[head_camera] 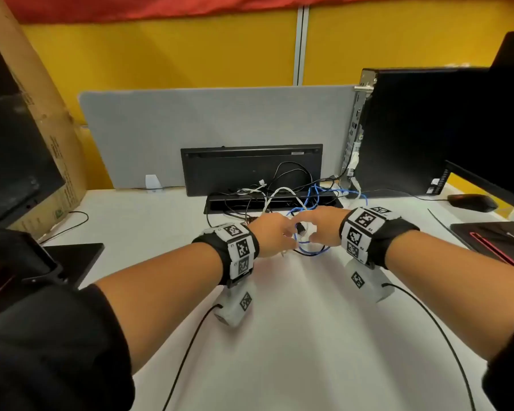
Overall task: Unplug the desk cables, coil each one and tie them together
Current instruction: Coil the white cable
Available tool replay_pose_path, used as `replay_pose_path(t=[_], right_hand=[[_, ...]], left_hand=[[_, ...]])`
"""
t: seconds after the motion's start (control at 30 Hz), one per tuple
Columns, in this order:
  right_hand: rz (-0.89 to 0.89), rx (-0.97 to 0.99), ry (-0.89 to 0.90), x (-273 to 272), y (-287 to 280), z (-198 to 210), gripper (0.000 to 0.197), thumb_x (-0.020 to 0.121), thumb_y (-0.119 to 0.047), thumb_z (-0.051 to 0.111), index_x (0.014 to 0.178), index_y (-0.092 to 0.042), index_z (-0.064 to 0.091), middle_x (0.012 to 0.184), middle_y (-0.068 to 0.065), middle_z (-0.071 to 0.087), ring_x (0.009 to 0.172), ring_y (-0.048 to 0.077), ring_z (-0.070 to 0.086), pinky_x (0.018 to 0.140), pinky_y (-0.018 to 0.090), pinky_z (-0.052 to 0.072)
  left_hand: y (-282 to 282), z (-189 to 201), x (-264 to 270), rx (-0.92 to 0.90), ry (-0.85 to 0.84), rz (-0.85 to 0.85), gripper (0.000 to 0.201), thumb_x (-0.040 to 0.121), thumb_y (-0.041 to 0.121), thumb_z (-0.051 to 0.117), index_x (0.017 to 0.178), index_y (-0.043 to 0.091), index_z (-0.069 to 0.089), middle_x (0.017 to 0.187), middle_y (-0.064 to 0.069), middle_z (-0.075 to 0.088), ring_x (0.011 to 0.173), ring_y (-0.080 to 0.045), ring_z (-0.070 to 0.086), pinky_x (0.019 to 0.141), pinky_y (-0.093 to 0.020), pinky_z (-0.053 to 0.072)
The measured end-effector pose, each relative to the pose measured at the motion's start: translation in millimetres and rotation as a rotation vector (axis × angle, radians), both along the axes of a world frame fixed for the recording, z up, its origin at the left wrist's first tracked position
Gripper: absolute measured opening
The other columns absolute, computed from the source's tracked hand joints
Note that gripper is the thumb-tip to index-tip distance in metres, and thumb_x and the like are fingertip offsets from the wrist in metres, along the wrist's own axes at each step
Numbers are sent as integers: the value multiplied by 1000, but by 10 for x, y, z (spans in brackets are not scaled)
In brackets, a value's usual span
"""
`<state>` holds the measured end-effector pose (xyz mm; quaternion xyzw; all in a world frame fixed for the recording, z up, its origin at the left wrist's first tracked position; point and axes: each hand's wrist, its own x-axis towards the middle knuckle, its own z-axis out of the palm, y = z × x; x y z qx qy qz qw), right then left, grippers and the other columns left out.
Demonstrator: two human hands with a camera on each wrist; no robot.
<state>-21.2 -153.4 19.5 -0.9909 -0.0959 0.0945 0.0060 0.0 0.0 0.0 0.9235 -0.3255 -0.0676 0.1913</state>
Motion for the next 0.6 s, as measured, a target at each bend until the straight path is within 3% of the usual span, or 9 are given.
replay_pose_path(t=[0.07,0.17,0.27,0.37,0.5,0.6], right_hand=[[0,-60,17,82,-9,3,52,95,-10,51,143,-28,40,124,7,59,109,22,57,85,27,44],[-7,-157,40,192,-20,19,46,95,-12,52,139,-22,45,129,8,56,117,24,54,95,31,45],[-3,-159,44,308,-85,59,41,94,-13,55,135,-20,52,127,7,59,116,25,55,99,35,46],[8,-131,44,367,-166,128,36,94,-19,58,130,-20,59,123,4,62,113,23,57,98,32,45],[18,-41,-21,374,-270,265,33,93,-21,60,126,-20,60,124,3,63,111,22,58,89,26,43],[-13,57,-74,342,-294,422,45,93,-25,60,136,-26,49,131,3,58,113,24,58,96,35,47]], left_hand=[[-91,-39,87,-17,29,7,31,93,25,60,117,5,66,118,-9,65,109,-24,58,95,-34,46],[-233,-76,205,-27,62,-7,27,93,23,58,108,3,70,110,-13,68,102,-26,60,90,-35,48],[-318,-78,324,-140,122,27,23,91,18,59,90,0,73,87,-13,70,79,-22,60,80,-33,50],[-356,-7,387,-196,166,93,24,92,20,61,80,1,70,65,-1,61,62,-15,57,65,-27,50],[-307,286,448,-218,86,132,22,97,16,53,82,5,64,70,-3,61,53,-15,54,52,-24,46],[-228,604,478,-214,-43,132,24,100,19,48,90,5,64,70,1,53,59,-8,46,51,-20,33]])
